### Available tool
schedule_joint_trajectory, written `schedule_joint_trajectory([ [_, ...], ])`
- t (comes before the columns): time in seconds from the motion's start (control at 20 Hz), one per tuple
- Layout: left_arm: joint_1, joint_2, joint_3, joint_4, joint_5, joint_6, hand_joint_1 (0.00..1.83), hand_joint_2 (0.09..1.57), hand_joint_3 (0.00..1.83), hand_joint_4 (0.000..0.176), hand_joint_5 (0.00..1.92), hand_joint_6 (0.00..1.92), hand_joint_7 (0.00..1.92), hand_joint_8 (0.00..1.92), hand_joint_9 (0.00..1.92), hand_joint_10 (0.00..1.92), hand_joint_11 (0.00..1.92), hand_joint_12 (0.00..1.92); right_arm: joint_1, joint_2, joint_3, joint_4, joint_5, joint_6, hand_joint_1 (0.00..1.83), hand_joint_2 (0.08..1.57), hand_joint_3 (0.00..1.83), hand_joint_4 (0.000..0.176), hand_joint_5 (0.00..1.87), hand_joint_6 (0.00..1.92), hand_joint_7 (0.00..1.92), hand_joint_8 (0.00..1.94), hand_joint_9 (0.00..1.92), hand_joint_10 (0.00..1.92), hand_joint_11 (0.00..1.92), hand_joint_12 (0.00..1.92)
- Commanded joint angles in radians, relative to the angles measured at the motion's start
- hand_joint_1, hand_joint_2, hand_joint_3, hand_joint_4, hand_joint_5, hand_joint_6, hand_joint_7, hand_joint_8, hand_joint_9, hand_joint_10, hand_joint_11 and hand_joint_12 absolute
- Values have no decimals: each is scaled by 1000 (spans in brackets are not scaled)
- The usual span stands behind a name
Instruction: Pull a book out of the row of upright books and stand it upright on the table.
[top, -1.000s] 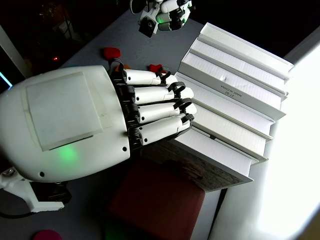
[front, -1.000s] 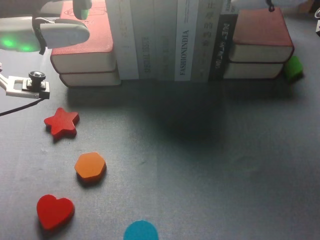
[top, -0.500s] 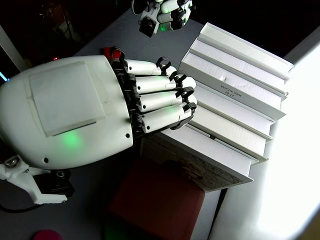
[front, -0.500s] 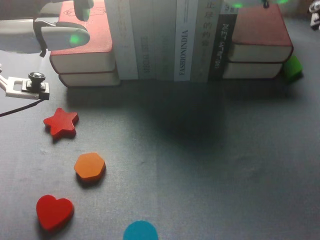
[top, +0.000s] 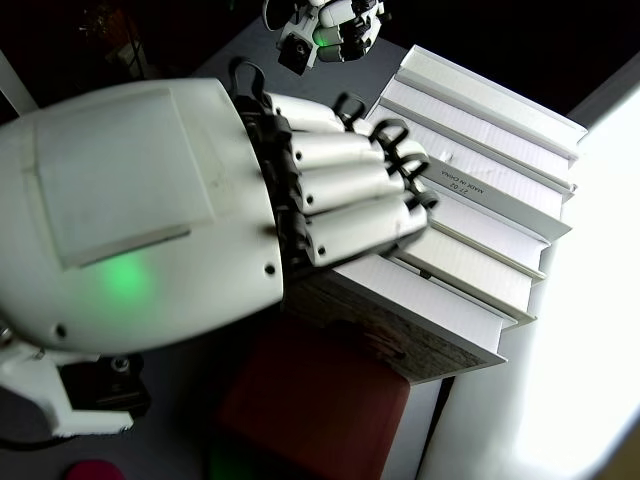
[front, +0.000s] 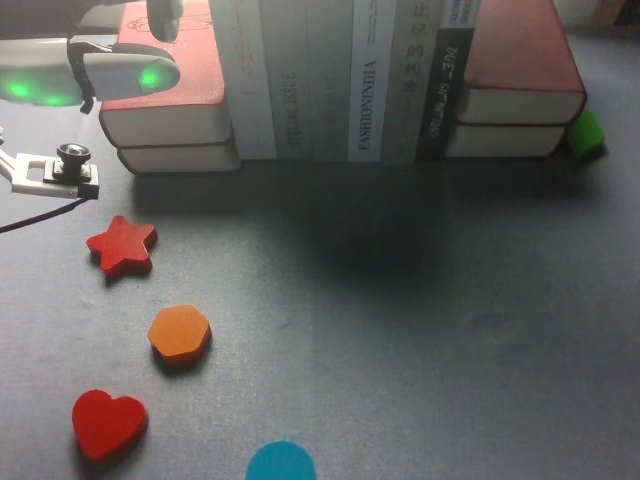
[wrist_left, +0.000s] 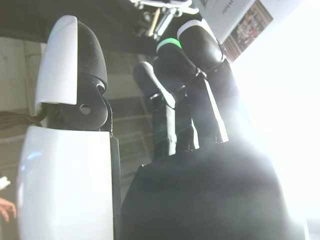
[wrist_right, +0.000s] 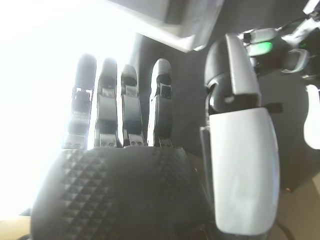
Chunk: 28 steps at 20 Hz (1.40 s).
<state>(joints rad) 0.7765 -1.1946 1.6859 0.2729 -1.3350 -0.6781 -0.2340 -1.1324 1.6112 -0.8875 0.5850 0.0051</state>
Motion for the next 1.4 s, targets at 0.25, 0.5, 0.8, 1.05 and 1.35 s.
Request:
schedule_joint_trajectory([
  [0.25, -20, -5, -2, -59, -100, -9, 1390, 993, 0, 0, 358, 1153, 319, 1446, 530, 1580, 582, 1696, 16, -26, 29, 54, 48, 4, 956, 1130, 0, 83, 465, 0, 234, 0, 135, 509, 0, 1603],
  [0.5, -24, -4, -2, -59, -100, -9, 1371, 987, 0, 0, 379, 1046, 317, 1431, 534, 1589, 594, 1722, 16, -43, 39, 54, 44, 4, 937, 1125, 0, 82, 468, 2, 264, 1, 150, 481, 0, 1536],
  [0.8, -23, 1, -6, -59, -104, -9, 1391, 992, 0, 0, 380, 1024, 313, 1471, 514, 1634, 577, 1747, 9, -62, 45, 54, 48, 4, 929, 1087, 0, 130, 535, 12, 306, 4, 125, 589, 0, 1654],
  [1.05, -24, 1, -7, -59, -106, -9, 1376, 991, 0, 0, 358, 1041, 296, 1475, 530, 1639, 585, 1728, -23, -82, 46, 47, 49, 4, 934, 1074, 0, 95, 534, 4, 316, 1, 113, 596, 0, 1652],
  [1.35, -23, 0, -8, -59, -107, -9, 1392, 995, 2, 0, 357, 1034, 279, 1480, 496, 1673, 573, 1797, -60, -106, 55, 40, 49, 8, 728, 1071, 1, 29, 502, 0, 264, 0, 280, 165, 0, 1573],
])
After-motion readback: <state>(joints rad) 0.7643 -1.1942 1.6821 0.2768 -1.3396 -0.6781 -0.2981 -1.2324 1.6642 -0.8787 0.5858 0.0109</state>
